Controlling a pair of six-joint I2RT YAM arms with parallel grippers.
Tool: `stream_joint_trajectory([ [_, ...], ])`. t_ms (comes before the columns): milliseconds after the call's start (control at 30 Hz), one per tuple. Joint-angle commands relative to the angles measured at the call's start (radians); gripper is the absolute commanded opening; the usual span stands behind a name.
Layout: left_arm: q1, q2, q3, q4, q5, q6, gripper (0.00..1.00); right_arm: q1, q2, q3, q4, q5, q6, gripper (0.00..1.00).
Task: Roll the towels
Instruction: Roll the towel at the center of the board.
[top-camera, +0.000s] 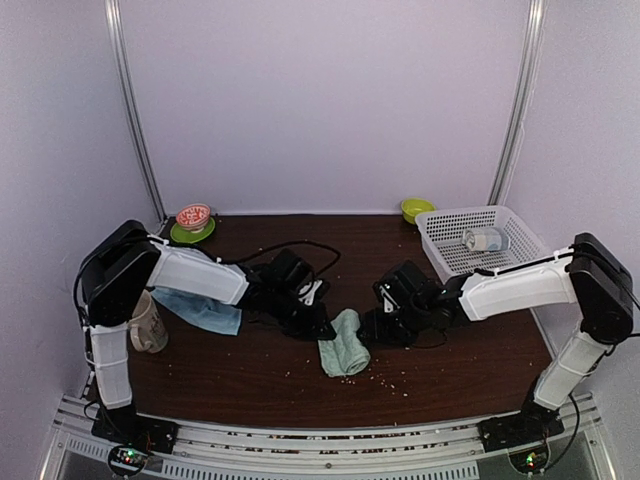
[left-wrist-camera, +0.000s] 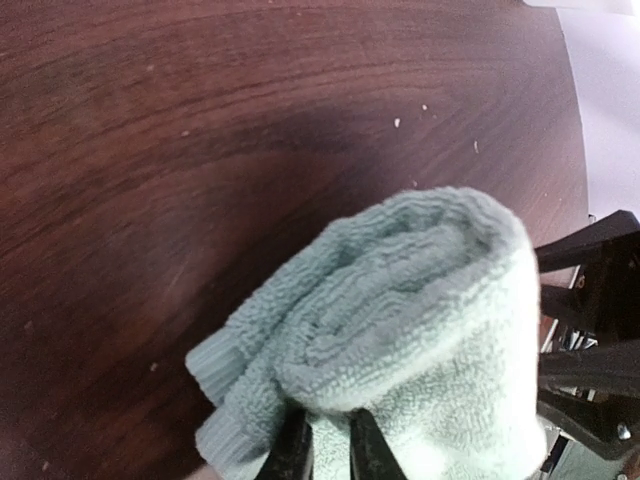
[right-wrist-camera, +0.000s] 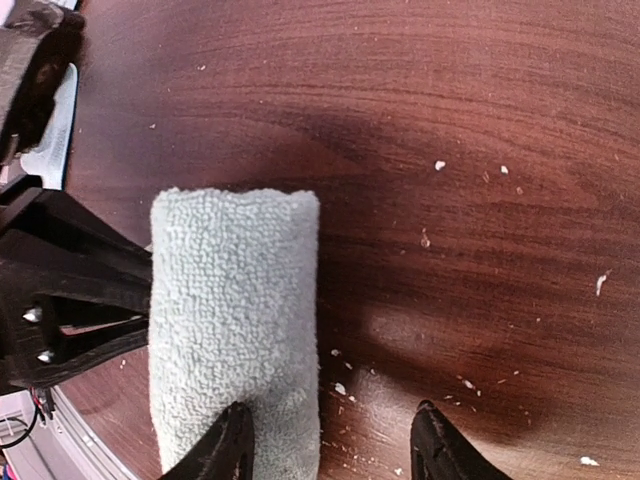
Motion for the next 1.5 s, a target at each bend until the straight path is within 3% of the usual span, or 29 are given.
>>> stream_joint_trajectory([
  [0, 0.01, -0.09, -0.011, -0.075, -0.015, 0.062, 0.15, 0.018, 0.02, 0.049, -0.049, 0.044, -0.031, 0.54],
  [500, 0.011, -0.202, -0.092, -0.135, -0.091, 0.072, 0.12, 0.037, 0.05, 0.089, -0.072, 0.045, -0.048, 0.54],
  [767, 0.01, -0.151, -0.107, -0.144, -0.128, 0.077, 0.0, 0.043, 0.07, 0.111, -0.083, 0.047, -0.051, 0.54],
  [1467, 0.001, -0.108, -0.152, -0.083, -0.122, 0.055, 0.0, 0.104, 0.133, 0.228, -0.118, 0.031, -0.057, 0.54],
])
